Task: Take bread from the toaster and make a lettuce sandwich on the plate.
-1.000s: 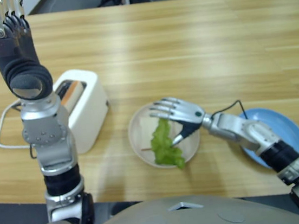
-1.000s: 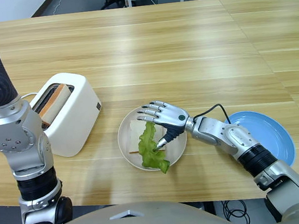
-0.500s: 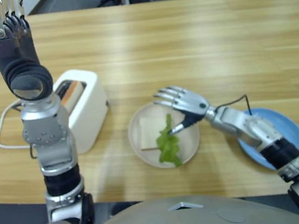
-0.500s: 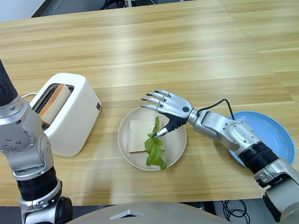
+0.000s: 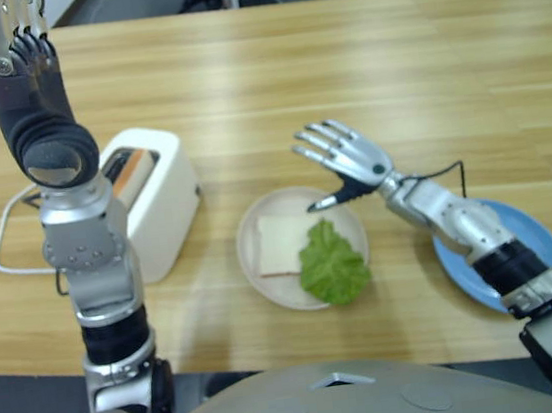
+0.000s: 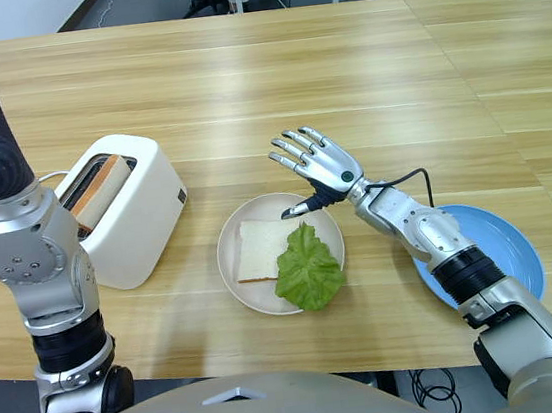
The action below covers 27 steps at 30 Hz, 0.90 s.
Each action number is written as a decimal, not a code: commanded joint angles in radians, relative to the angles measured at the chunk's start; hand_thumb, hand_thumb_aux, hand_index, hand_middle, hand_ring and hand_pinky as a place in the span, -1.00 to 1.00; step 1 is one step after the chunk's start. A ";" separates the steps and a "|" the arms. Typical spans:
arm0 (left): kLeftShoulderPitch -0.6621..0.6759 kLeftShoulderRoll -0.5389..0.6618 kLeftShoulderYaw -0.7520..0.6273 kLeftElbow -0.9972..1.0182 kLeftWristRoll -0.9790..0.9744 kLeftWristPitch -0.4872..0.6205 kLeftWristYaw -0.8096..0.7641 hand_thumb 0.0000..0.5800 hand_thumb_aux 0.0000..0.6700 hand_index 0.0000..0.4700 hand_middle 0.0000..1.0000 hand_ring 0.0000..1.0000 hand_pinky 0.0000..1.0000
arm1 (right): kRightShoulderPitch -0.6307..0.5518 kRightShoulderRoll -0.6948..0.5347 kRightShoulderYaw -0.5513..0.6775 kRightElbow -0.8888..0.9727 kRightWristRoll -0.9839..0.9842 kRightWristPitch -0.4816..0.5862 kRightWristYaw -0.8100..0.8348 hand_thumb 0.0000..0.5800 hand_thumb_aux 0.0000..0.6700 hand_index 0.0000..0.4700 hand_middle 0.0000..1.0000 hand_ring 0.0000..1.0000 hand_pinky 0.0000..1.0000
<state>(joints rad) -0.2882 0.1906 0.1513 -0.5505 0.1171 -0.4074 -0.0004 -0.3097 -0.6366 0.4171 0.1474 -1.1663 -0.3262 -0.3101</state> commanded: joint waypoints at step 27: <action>0.291 0.367 0.217 0.486 0.070 -0.157 -0.154 -1.00 -1.00 -1.00 -1.00 -1.00 -1.00 | 0.219 0.123 -0.568 -0.332 1.248 -0.452 0.106 -1.00 -1.00 -1.00 -1.00 -1.00 -1.00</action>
<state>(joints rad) -0.0172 0.5356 0.4047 -0.1116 0.1490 -0.5567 -0.1263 -0.0893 -0.5273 -0.1301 -0.1318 -0.0403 -0.7262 -0.2468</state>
